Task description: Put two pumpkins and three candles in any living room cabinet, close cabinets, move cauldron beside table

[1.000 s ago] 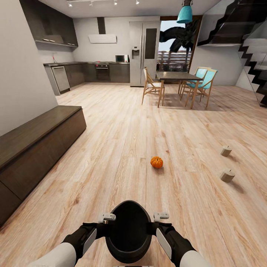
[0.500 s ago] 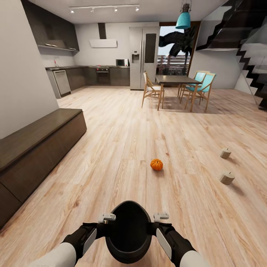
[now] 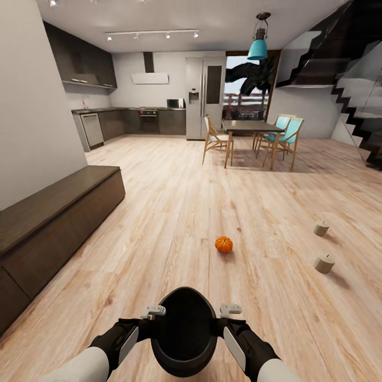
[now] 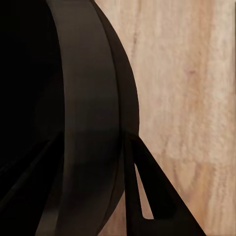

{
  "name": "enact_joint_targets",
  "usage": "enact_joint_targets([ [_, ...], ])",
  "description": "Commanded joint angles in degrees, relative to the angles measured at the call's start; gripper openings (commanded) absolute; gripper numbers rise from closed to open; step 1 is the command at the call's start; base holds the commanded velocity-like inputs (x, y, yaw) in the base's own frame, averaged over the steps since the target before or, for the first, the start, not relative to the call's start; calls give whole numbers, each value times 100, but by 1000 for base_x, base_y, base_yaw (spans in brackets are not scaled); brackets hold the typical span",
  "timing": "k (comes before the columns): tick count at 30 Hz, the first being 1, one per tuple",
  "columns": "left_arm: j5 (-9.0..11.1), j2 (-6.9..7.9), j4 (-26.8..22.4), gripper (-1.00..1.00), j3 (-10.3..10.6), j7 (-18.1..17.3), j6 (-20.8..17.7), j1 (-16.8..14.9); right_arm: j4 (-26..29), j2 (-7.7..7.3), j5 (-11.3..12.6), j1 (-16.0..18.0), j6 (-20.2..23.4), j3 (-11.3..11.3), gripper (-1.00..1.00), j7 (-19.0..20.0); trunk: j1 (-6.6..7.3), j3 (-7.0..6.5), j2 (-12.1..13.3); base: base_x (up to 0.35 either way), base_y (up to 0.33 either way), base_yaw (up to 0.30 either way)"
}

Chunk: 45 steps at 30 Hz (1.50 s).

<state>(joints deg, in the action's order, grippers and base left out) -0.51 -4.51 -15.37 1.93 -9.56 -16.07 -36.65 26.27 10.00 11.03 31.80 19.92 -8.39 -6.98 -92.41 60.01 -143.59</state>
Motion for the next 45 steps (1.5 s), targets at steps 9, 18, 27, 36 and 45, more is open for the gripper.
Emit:
enact_joint_targets([
  [9,-65,3,-7,-100,-8,-11,-28,0,18,0,118,2,-142,-40,-100,-32,25,-195,10,0,0,0],
  [18,-65,3,-9,-100,-8,-11,-28,0,30,0,118,1,-310,-40,-100,-14,48,-394,22,0,0,0],
  [27,-65,3,-9,-100,-7,-11,-28,0,32,0,118,1,-399,-47,-100,-14,71,-594,34,0,0,0],
  [36,-68,3,-10,-100,-8,-11,-28,0,36,0,118,1,-409,-48,-100,-14,250,-759,357,0,0,0],
  [45,-66,3,-17,-100,-8,-14,-28,0,49,0,118,1,-410,-49,-100,9,426,-903,678,0,0,0],
])
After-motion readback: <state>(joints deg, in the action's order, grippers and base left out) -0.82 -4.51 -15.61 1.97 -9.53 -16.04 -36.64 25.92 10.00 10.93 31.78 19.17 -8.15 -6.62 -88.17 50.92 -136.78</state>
